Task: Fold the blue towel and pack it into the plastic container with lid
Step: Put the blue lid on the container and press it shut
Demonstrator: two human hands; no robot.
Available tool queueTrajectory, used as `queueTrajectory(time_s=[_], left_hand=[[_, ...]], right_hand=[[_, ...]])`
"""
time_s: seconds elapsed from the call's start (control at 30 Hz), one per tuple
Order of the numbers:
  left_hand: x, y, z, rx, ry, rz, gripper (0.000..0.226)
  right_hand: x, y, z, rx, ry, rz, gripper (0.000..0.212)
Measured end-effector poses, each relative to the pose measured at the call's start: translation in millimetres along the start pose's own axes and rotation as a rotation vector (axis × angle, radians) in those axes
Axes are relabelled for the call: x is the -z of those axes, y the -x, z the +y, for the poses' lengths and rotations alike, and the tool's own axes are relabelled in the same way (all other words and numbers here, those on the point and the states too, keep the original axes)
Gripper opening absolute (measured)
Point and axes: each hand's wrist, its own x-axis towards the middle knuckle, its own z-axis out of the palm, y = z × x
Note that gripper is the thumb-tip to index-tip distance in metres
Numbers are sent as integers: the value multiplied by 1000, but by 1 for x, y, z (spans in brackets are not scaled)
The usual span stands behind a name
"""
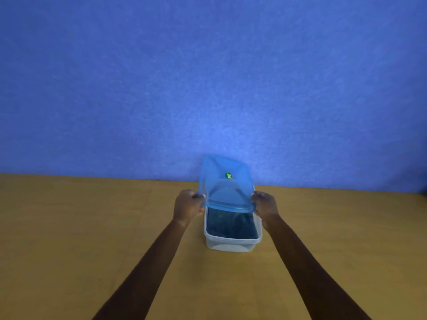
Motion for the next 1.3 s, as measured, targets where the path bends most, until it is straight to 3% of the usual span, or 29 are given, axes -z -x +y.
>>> queueTrajectory(time_s=[0.1, 0.27, 0.57, 0.97, 1.1, 1.3], left_hand=[[-11, 11, -12, -32, -168, 8, 24], [-20, 20, -28, -11, -224, -9, 41], [-23, 33, -35, 5, -326, 57, 23], [-27, 30, -47, 167, -50, 34, 13], [-27, 29, -47, 265, 136, 41, 28], [-27, 31, -48, 332, 267, 36, 26]], right_hand=[[9, -1, 13, -11, 82, 36, 23], [16, 2, 25, -26, 161, 59, 25], [23, 12, 35, 55, 238, 65, 25], [29, 25, 48, 80, 304, 91, 20], [30, 28, 48, 98, 324, 97, 21], [31, 30, 45, 121, 385, 75, 24]])
